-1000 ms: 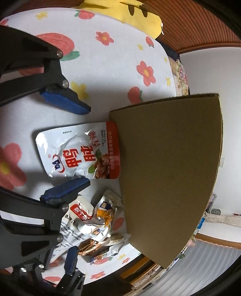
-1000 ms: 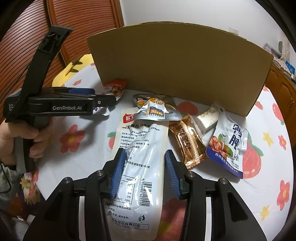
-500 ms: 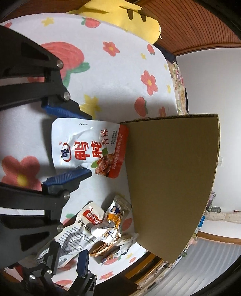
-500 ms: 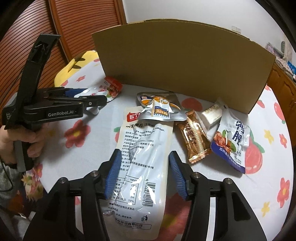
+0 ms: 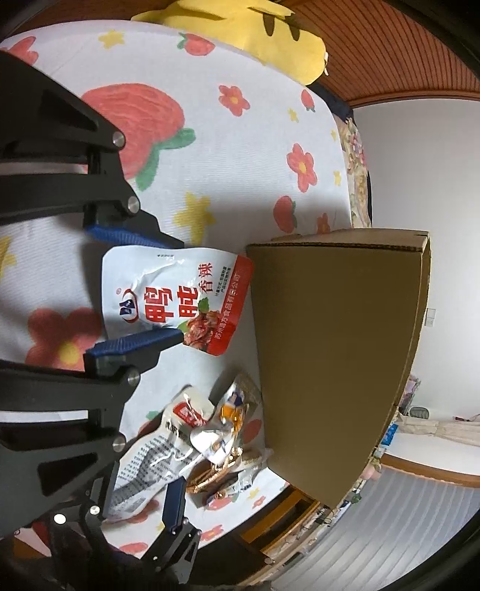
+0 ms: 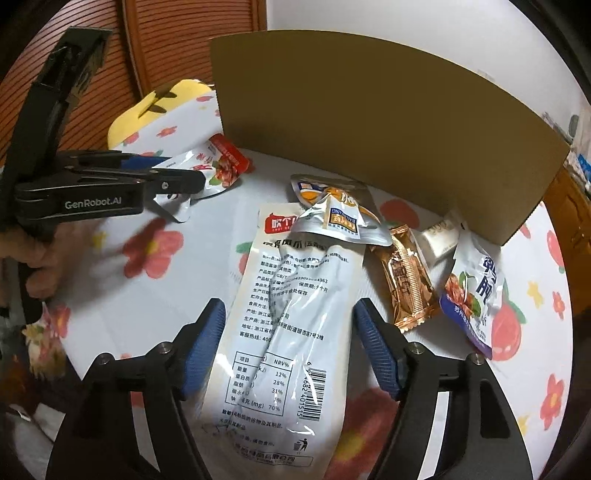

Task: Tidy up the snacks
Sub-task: 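Grasp the white duck-neck pouch with the left gripper while the right grasps the long white bag, then lift both held bags and carry them over the cardboard box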

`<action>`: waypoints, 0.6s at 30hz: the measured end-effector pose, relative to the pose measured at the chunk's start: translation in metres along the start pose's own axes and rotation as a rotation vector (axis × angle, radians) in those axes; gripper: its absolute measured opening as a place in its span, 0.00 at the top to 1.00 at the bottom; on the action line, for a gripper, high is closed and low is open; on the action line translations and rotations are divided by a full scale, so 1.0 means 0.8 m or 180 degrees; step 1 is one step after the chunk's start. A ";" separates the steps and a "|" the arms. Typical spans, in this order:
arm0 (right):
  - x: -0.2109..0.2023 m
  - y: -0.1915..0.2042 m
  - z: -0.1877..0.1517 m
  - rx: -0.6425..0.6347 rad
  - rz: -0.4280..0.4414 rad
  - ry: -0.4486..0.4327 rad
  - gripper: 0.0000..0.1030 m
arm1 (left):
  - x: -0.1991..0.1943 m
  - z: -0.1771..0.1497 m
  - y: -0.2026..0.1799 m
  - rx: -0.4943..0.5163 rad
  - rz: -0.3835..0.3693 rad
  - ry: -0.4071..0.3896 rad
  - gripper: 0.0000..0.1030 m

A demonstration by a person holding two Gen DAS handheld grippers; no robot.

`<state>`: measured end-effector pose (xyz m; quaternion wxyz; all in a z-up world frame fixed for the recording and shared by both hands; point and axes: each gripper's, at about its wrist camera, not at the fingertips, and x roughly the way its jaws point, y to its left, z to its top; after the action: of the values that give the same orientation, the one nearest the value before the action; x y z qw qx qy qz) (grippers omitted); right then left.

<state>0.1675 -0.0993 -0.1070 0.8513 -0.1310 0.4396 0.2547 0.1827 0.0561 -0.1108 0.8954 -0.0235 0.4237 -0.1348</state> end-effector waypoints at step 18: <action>-0.045 -0.016 -0.026 0.0143 0.0332 -0.0109 0.54 | -0.019 -0.018 -0.009 0.0025 -0.0119 -0.0095 0.65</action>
<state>0.1429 -0.1307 -0.0900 0.8470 -0.0844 0.4368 0.2910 0.1607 0.0545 -0.1072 0.8991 -0.0298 0.4092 -0.1528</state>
